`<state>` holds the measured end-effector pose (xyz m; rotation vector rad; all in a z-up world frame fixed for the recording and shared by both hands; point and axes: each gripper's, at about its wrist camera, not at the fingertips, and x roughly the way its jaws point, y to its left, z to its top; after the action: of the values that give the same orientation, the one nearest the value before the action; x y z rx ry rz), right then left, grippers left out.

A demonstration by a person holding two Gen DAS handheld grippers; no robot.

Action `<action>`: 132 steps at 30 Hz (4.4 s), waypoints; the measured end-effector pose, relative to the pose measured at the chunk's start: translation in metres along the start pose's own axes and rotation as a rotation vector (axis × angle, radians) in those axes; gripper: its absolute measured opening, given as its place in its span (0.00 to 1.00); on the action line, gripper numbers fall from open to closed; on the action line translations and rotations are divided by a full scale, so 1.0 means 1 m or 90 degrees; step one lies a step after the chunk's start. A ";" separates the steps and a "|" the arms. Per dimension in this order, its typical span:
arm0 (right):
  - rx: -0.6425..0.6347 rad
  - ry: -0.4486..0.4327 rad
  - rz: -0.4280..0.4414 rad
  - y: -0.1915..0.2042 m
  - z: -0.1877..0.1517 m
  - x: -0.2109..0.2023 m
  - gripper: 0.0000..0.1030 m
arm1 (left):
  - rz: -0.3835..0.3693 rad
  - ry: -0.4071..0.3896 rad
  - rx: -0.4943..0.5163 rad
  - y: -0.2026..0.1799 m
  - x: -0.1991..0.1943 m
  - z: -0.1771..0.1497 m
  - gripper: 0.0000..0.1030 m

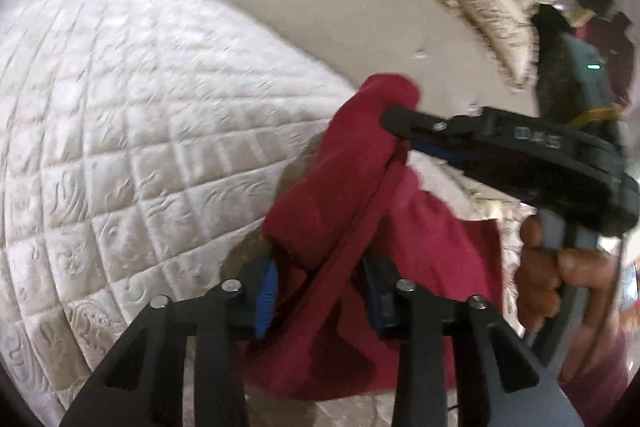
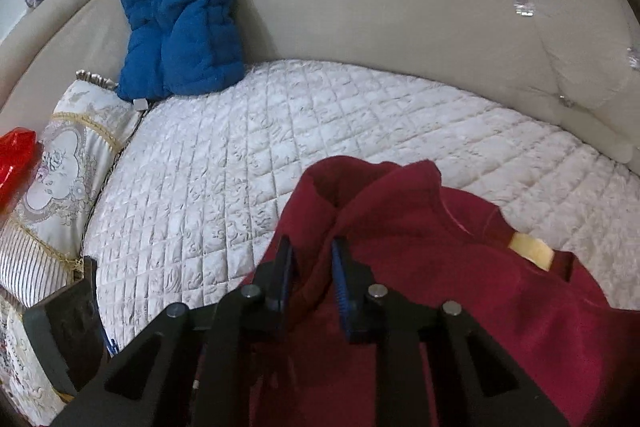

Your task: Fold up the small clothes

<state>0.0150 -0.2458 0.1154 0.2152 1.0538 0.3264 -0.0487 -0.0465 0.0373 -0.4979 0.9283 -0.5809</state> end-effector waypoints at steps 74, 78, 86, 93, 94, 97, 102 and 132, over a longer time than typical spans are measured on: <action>0.254 -0.072 -0.115 -0.222 -0.166 -0.138 0.27 | -0.114 0.247 0.332 -0.251 0.077 -0.105 0.14; 0.258 -0.099 -0.090 -0.207 -0.177 -0.171 0.43 | -0.074 0.179 0.372 -0.232 0.033 -0.082 0.20; 0.208 -0.059 -0.031 -0.156 -0.202 -0.160 0.54 | 0.027 0.121 0.313 -0.189 0.032 -0.062 0.24; 0.176 -0.049 -0.107 -0.156 -0.247 -0.156 0.09 | 0.060 0.183 0.329 -0.178 0.062 -0.102 0.24; 0.183 -0.054 -0.090 -0.157 -0.248 -0.160 0.09 | 0.063 0.180 0.330 -0.179 0.059 -0.102 0.24; 0.195 -0.095 -0.058 -0.160 -0.242 -0.184 0.14 | 0.046 0.149 0.322 -0.189 0.045 -0.088 0.24; 0.274 -0.181 -0.057 -0.190 -0.212 -0.202 0.64 | 0.061 0.096 0.344 -0.202 0.044 -0.070 0.24; 0.150 -0.111 -0.227 -0.149 -0.210 -0.159 0.19 | 0.100 0.148 0.364 -0.197 0.080 -0.092 0.24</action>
<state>-0.2173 -0.4385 0.0954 0.2561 0.9362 -0.1379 -0.1378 -0.2587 0.0655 0.1580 0.9597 -0.7348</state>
